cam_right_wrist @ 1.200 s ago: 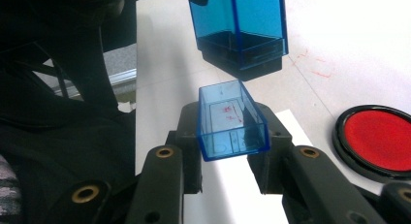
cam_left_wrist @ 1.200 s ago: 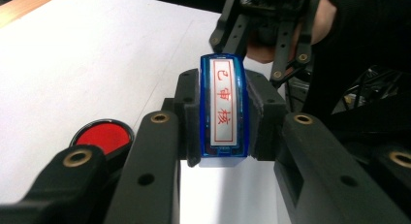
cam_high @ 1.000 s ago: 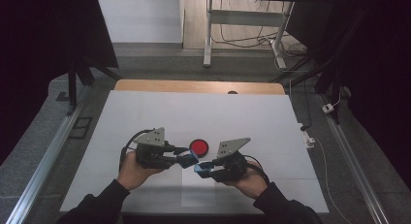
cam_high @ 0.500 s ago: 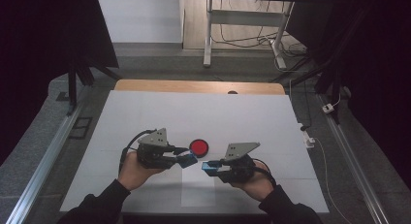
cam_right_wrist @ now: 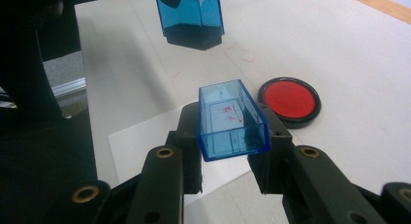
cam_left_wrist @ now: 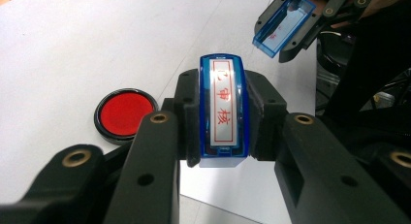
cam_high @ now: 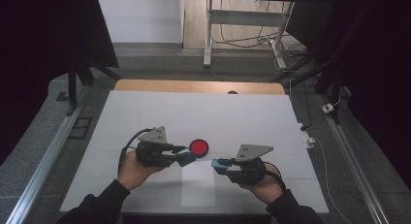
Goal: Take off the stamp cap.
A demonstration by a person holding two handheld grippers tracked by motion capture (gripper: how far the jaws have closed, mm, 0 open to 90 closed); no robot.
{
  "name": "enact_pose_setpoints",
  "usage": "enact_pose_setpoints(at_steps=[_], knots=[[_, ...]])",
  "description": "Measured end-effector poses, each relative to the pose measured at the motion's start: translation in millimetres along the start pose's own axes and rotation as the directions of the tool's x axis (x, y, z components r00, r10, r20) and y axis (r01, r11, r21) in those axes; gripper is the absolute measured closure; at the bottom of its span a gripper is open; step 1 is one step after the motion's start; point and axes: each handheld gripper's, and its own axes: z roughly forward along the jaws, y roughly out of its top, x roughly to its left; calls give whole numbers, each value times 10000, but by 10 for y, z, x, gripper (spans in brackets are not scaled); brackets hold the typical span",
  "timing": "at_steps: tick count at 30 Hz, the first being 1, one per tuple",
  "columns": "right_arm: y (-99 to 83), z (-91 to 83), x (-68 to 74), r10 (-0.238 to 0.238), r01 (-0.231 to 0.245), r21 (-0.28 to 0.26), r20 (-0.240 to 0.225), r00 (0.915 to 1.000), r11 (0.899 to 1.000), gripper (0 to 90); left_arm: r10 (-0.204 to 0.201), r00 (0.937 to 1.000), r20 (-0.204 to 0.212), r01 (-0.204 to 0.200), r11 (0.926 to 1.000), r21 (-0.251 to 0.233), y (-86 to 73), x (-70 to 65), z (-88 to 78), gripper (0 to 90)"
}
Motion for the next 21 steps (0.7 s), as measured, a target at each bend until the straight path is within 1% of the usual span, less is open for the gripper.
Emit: enact_pose_setpoints(at_steps=[4, 5, 14, 16, 21], knots=[[-19, -63, 3, 7, -10, 118, 260, 9997, 9999, 689, 28, 10000, -93, -28, 10000, 4, 1, -1, -1, 702], [-25, -77, 0, 19, -22, 113, 260, 9997, 9999, 689, 27, 9999, -99, -27, 10000, 2, 2, -1, -1, 702], [-132, -226, -29, 607, -608, -7, 654, 9960, 9981, 688, -68, 9999, -142, 68, 10000, -3, 14, 16, -12, 703], [-159, -264, -30, 635, -644, 86, 822, 9946, 9979, 689, -66, 9999, -156, 66, 10000, -22, 15, 20, -14, 703], [-225, -371, -41, 902, -905, -22, 1107, 9898, 9959, 689, -58, 9998, -182, 57, 10000, -43, 22, 29, -16, 703]])
